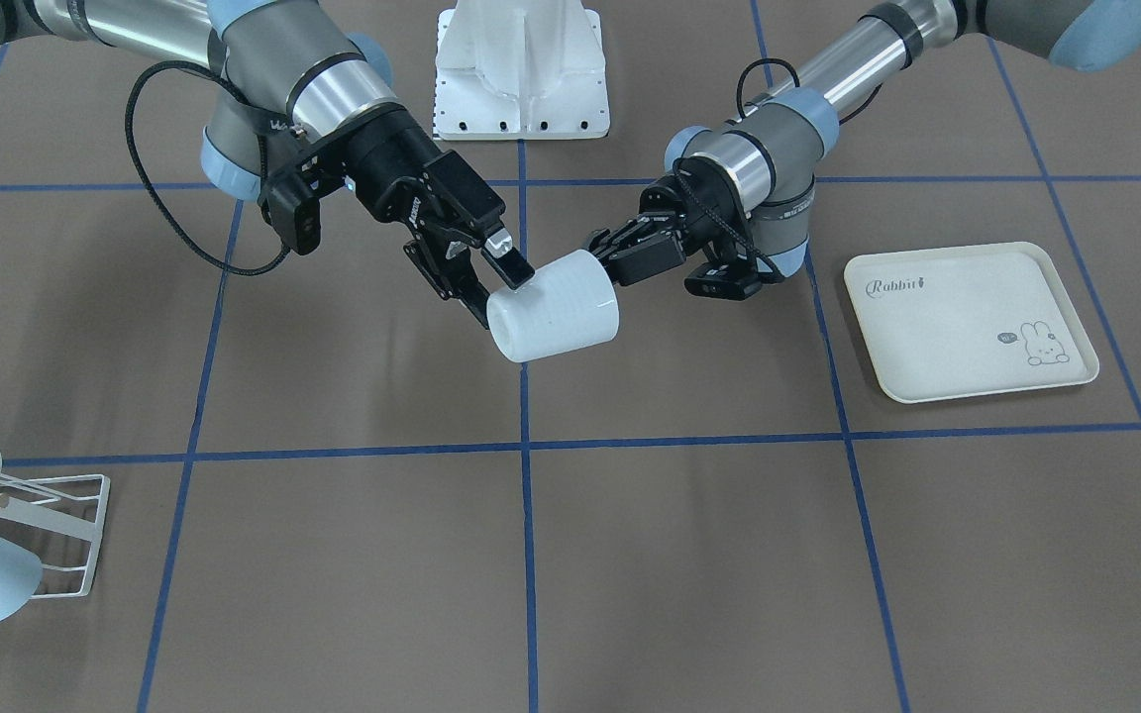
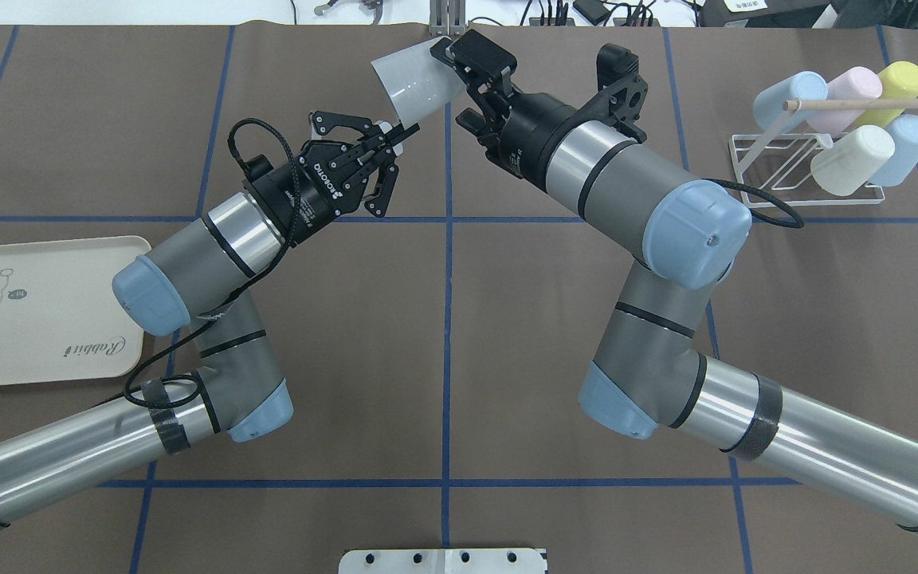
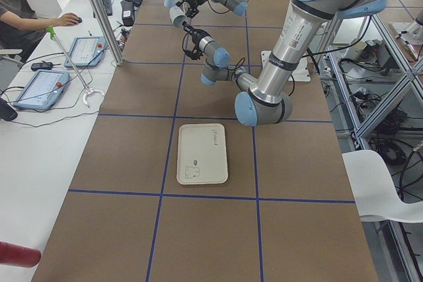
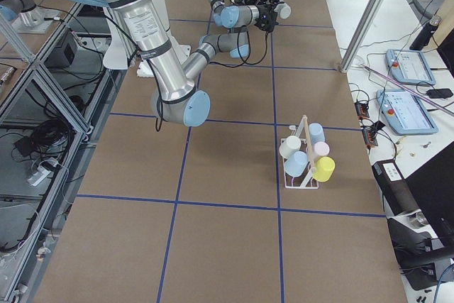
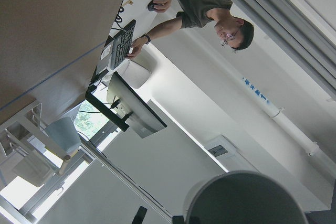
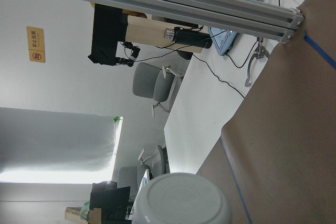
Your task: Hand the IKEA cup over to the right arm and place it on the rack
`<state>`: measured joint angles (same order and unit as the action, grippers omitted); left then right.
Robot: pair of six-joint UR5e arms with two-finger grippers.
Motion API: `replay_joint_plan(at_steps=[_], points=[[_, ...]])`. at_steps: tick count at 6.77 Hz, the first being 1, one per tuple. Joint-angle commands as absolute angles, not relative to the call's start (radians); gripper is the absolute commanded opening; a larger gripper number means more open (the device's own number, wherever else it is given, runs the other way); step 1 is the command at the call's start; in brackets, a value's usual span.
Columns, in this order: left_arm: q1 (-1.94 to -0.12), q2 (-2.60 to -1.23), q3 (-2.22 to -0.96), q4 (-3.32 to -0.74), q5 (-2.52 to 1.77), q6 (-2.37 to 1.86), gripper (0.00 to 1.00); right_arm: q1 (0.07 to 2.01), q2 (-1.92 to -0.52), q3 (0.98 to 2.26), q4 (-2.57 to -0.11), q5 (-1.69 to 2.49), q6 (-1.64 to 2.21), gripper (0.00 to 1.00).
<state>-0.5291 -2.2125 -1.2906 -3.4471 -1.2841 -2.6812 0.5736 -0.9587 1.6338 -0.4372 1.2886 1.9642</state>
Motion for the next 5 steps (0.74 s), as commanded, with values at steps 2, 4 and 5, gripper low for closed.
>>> replay_joint_plan(at_steps=[2, 4, 5], points=[[-0.502, -2.238, -1.292, -3.445, -1.282, -2.680, 0.00, 0.574, -0.959, 1.632, -0.437, 1.289, 1.963, 1.00], [-0.492, -2.238, -1.299, -3.445, -1.282, -2.678, 0.00, 0.574, -0.959, 1.632, -0.437, 1.289, 1.963, 0.99], [-0.489, -2.237, -1.299, -3.445, -1.282, -2.678, 0.00, 0.575, -0.959, 1.632, -0.436, 1.289, 1.963, 0.99]])
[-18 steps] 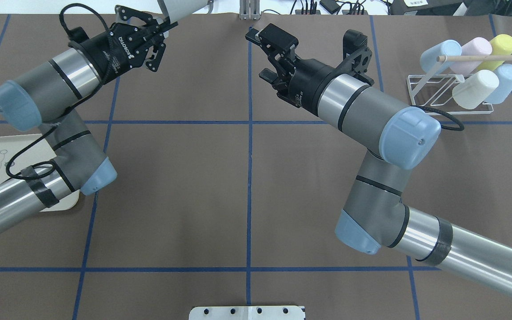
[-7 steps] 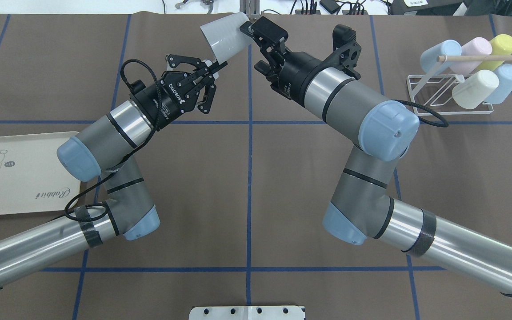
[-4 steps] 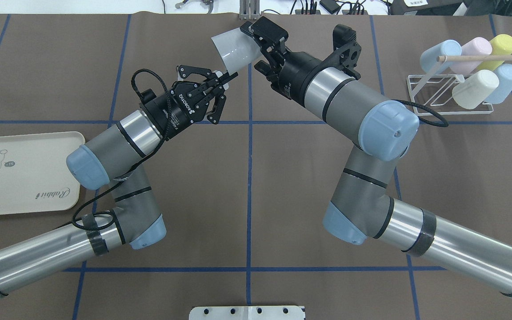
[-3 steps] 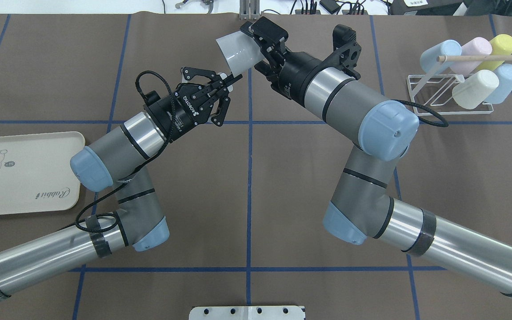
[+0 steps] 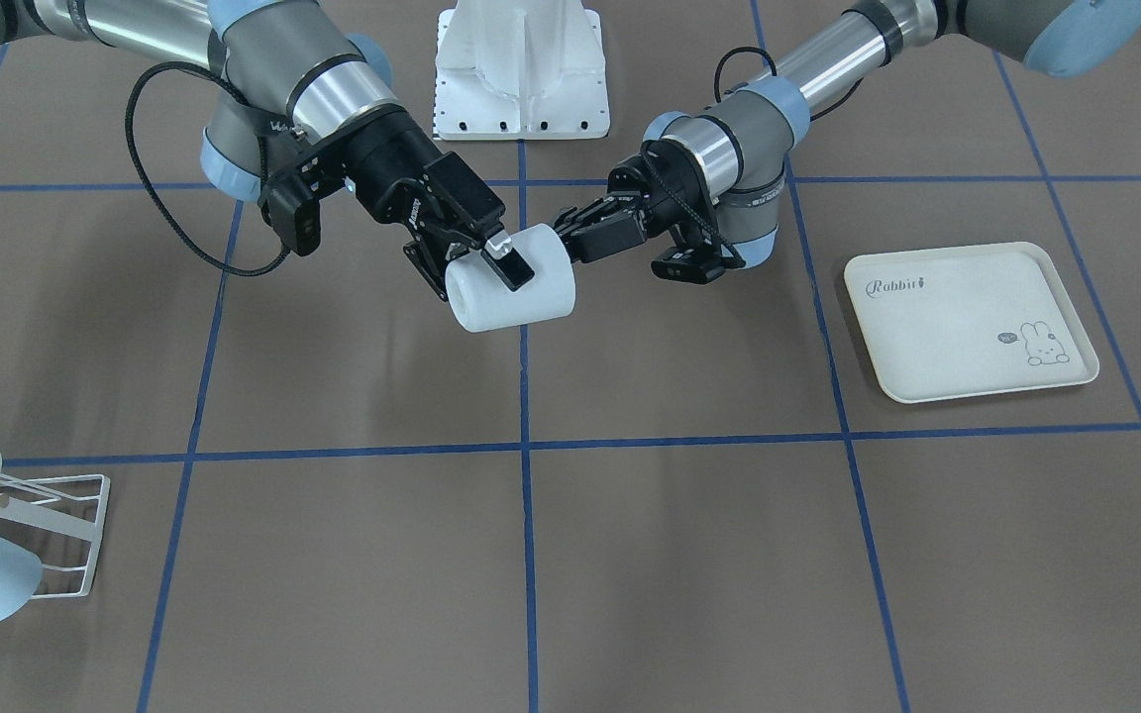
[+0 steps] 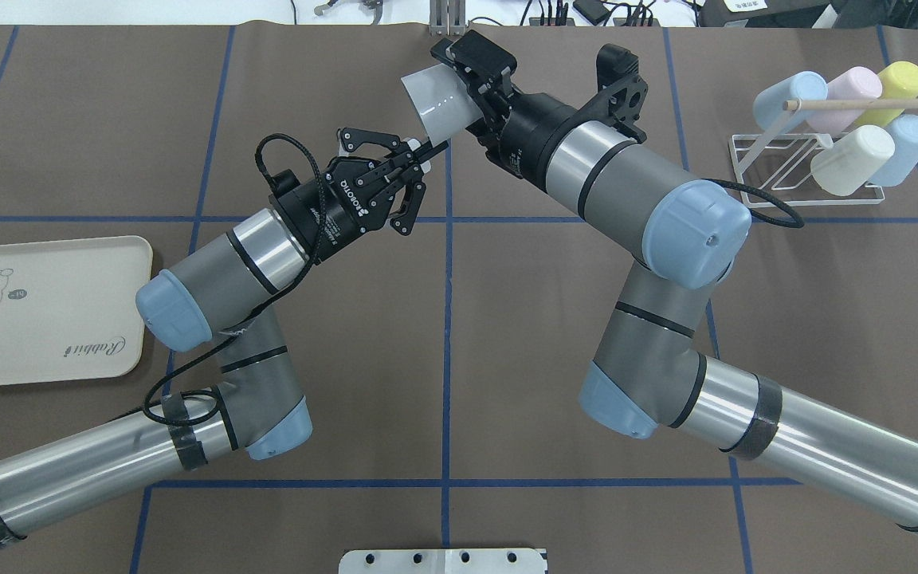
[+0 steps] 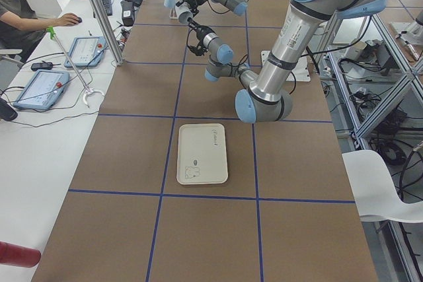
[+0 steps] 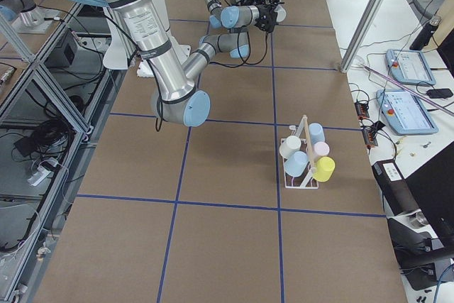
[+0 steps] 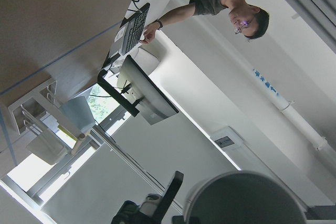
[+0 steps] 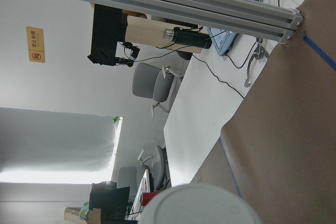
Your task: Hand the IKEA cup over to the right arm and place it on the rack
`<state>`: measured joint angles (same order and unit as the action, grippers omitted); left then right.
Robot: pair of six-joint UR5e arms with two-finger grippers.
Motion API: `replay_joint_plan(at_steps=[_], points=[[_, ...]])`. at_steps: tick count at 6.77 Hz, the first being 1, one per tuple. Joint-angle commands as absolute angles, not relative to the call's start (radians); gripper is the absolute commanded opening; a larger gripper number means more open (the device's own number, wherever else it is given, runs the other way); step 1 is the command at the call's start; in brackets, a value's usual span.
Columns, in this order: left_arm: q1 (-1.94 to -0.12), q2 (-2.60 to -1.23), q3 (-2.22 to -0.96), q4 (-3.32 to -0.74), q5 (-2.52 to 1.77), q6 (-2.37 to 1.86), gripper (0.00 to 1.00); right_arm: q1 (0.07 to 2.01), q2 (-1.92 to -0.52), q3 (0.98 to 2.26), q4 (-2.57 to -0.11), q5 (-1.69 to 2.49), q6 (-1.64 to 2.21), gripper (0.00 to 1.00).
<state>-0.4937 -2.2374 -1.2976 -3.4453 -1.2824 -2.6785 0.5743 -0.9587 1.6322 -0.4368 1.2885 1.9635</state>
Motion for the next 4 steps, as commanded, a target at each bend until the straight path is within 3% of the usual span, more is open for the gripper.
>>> replay_joint_plan(at_steps=[1, 2, 3, 4], points=[[-0.489, -2.238, -1.299, -3.447, -1.282, -2.678, 0.00, 0.580, -0.959, 1.632, -0.437, 1.289, 1.963, 0.98], [-0.489, -2.238, -1.299, -3.447, -1.282, -2.678, 0.00, 0.581, -0.957, 1.632, -0.436, 1.289, 1.963, 0.96], [-0.489, -2.238, -1.304, -3.447, -1.282, -2.678, 0.00, 0.581, -0.957, 1.631, -0.436, 1.289, 1.965, 0.82], [-0.489, -2.237, -1.316, -3.447, -1.282, -2.678, 0.00, 0.581, -0.959, 1.628, -0.436, 1.290, 1.971, 0.11]])
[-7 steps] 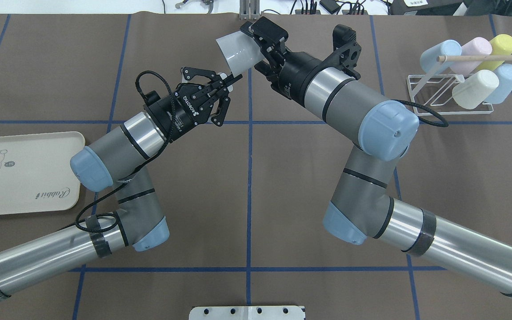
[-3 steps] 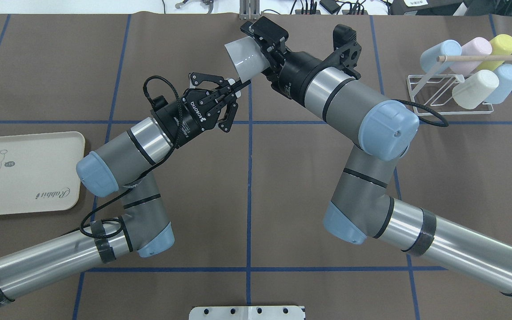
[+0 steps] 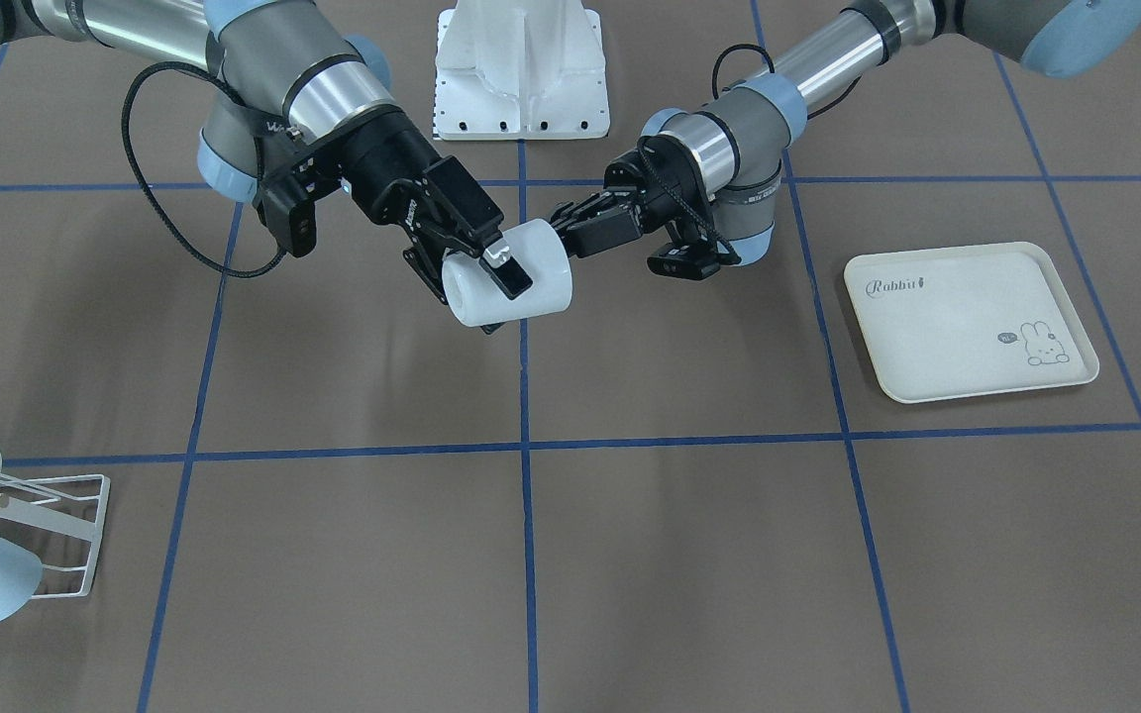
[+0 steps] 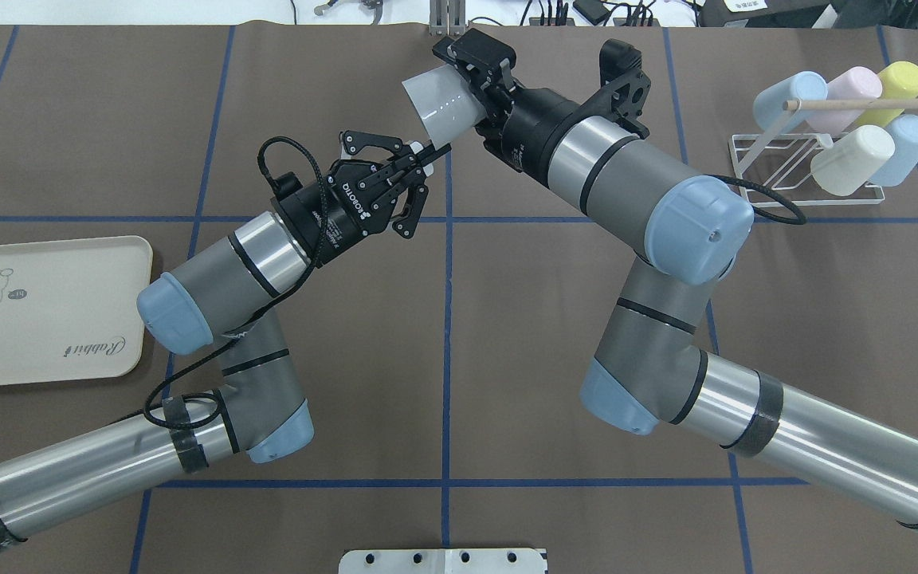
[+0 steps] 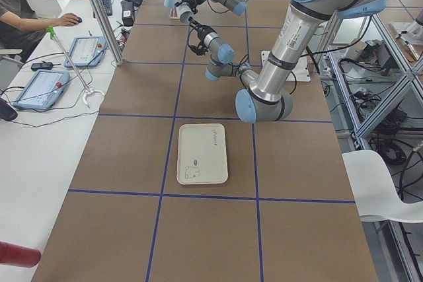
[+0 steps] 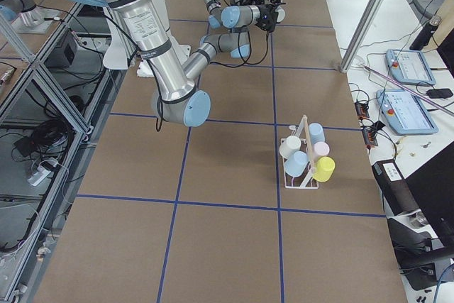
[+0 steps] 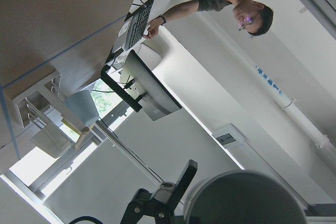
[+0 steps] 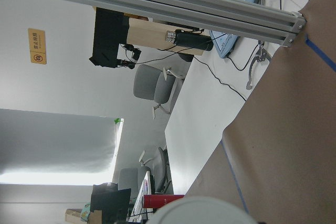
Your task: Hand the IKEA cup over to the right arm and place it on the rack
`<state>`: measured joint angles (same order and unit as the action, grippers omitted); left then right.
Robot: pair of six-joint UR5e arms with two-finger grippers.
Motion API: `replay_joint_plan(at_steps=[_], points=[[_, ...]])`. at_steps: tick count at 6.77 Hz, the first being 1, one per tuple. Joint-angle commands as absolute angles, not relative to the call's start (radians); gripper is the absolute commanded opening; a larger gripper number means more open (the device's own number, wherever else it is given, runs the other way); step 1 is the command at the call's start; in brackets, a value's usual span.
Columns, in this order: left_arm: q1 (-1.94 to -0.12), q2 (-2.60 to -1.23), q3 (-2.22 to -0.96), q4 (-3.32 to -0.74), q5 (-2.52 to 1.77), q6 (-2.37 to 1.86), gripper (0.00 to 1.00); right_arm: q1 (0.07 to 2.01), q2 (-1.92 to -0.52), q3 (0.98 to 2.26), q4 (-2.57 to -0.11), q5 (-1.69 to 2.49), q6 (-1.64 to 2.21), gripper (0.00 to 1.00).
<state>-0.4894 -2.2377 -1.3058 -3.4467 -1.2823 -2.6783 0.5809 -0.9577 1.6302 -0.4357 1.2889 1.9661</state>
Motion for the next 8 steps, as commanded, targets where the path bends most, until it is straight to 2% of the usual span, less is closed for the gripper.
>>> replay_joint_plan(at_steps=[1, 2, 6, 8], points=[[-0.488, -2.240, -1.331, -3.447, -1.284, -2.681, 0.00, 0.581, -0.959, 1.626, -0.434, 1.292, 1.973, 0.00], [-0.488, -2.234, -1.335, -3.444, -1.282, -2.668, 0.99, 0.597, -0.959, 1.625, -0.434, 1.293, 1.976, 0.00], [-0.488, -2.233, -1.330, -3.444, -1.285, -2.591, 1.00, 0.649, -0.956, 1.626, -0.434, 1.307, 1.977, 0.00], [-0.489, -2.233, -1.336, -3.442, -1.301, -2.391, 1.00, 0.811, -1.006, 1.637, -0.448, 1.485, 1.957, 0.00]])
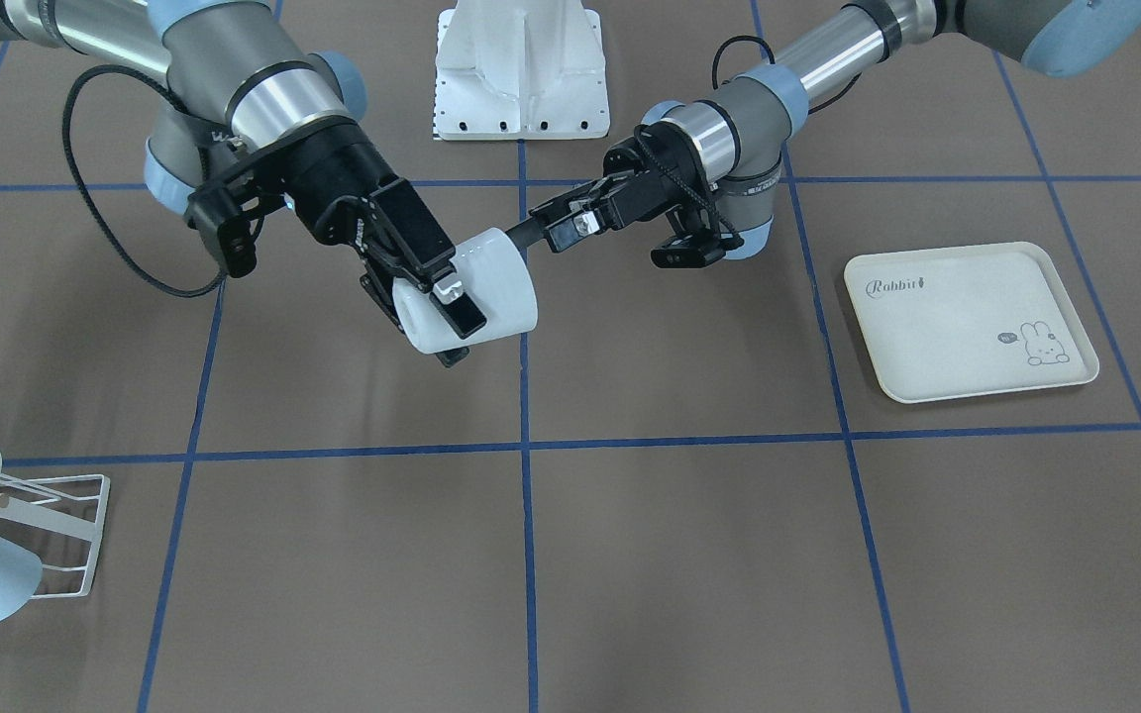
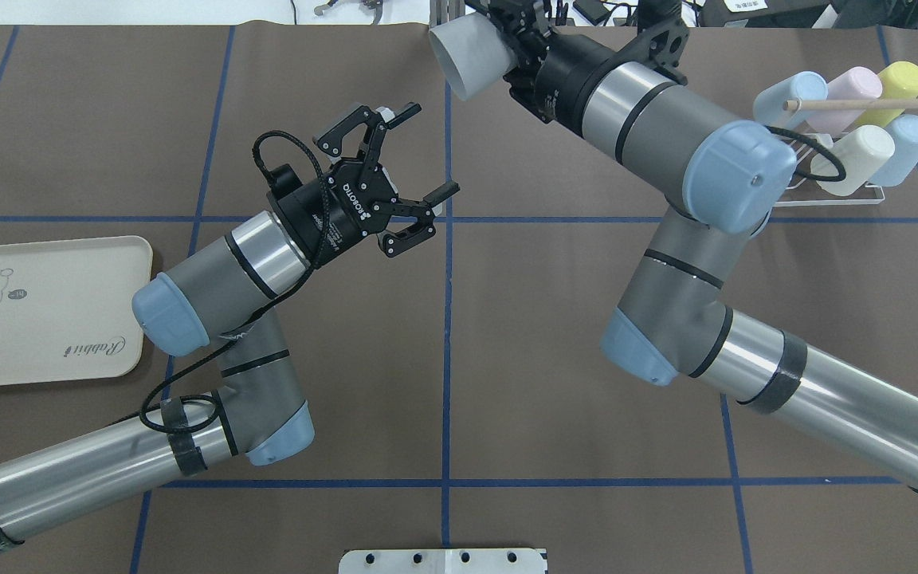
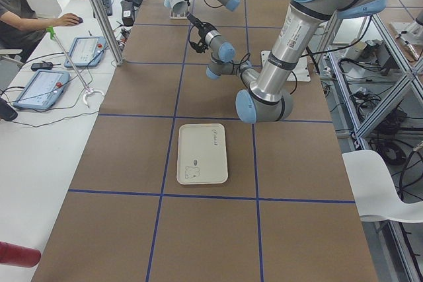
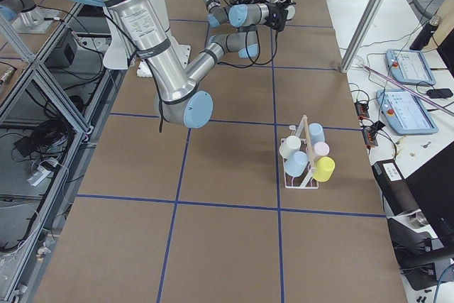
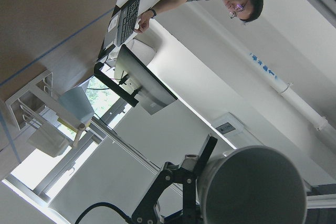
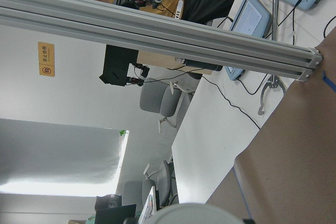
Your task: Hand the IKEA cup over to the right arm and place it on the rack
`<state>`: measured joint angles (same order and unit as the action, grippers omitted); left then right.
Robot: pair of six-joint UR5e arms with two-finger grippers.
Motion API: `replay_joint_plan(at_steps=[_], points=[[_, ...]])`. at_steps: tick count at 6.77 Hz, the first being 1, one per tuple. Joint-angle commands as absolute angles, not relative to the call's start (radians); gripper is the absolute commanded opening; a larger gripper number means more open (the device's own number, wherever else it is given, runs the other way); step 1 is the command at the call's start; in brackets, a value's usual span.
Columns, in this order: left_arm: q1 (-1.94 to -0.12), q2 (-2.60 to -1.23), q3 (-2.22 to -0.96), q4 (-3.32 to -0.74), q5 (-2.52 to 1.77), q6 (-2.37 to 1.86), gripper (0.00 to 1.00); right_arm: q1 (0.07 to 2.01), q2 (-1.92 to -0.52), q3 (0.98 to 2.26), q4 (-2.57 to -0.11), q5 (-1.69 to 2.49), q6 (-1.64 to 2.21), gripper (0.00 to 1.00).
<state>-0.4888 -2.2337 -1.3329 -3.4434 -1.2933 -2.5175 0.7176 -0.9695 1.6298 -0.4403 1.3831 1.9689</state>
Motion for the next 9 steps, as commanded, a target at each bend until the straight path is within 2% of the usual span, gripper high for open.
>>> replay_joint_plan(at_steps=[1, 3, 5, 7, 9], points=[[-0.503, -2.230, -1.336, -3.424, -1.302, -2.309, 1.00, 0.874, -1.075, 1.644, -0.449, 1.526, 1.881, 0.00], [-0.595, -2.215, -1.363, -3.297, -1.426, -2.197, 0.99, 0.963, -1.239, 1.728, -0.577, 1.514, 1.623, 0.00], [-0.604, -2.134, -1.442, -3.211, -1.442, -2.026, 0.98, 0.974, -1.354, 1.822, -0.768, 1.357, 1.414, 0.00], [-0.623, -2.021, -1.549, -3.076, -1.445, -1.825, 0.99, 0.973, -1.504, 1.865, -0.799, 1.263, 1.204, 0.00], [-0.640, -1.927, -1.606, -3.036, -1.445, -1.685, 0.99, 0.959, -1.532, 1.856, -0.860, 1.210, 1.155, 0.00]])
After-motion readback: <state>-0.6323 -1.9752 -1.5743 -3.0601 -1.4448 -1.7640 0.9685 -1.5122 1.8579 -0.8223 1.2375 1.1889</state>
